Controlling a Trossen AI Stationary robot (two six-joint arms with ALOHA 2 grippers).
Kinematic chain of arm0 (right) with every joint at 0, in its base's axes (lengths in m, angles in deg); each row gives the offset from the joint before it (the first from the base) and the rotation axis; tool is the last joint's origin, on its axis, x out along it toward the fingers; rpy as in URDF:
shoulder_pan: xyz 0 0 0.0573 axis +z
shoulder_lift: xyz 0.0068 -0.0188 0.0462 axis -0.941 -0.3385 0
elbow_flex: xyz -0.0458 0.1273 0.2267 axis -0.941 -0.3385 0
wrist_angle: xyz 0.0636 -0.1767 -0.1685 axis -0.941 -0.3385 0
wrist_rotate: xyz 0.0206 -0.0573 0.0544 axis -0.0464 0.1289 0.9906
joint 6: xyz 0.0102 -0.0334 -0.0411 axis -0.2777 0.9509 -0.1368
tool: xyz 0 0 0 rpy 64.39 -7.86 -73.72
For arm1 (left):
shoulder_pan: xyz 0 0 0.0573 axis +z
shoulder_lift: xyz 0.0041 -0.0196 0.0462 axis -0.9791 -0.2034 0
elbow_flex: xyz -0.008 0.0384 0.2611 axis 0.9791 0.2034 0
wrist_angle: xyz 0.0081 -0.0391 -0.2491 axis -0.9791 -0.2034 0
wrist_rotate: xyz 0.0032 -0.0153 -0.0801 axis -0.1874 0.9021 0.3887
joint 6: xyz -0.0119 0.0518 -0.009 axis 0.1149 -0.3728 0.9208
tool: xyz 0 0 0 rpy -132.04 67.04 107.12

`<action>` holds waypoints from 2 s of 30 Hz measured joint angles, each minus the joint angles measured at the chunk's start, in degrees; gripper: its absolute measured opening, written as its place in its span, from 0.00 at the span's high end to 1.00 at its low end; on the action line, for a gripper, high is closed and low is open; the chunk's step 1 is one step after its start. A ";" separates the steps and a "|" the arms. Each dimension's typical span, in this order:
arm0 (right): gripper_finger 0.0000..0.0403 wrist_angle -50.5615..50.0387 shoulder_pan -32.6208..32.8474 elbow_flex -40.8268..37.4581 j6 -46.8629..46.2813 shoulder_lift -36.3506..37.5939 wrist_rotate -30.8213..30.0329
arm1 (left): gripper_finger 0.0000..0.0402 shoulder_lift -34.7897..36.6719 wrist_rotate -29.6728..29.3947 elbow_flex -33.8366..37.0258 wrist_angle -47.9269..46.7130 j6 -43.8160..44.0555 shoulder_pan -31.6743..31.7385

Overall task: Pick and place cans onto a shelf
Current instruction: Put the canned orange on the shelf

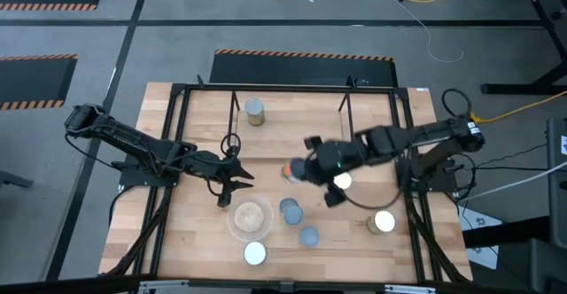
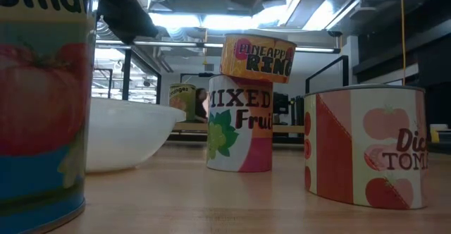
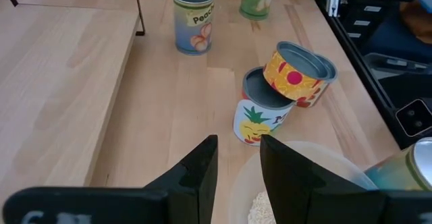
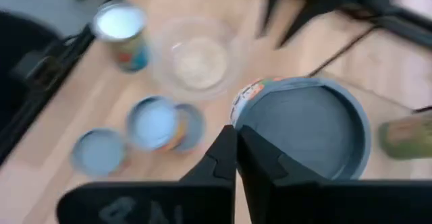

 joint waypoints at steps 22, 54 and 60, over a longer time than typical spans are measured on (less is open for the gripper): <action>0.99 15.02 -18.36 0.07 10.69 -14.47 11.03 | 0.74 0.00 -0.17 0.00 0.00 -0.15 0.02; 0.99 23.56 -22.20 0.02 13.47 -25.49 11.04 | 0.74 -0.02 -0.63 -0.02 -0.02 -0.24 0.00; 0.99 23.89 -22.58 -0.02 13.43 -26.78 11.03 | 0.74 -0.02 -0.63 -0.02 -0.02 -0.24 0.00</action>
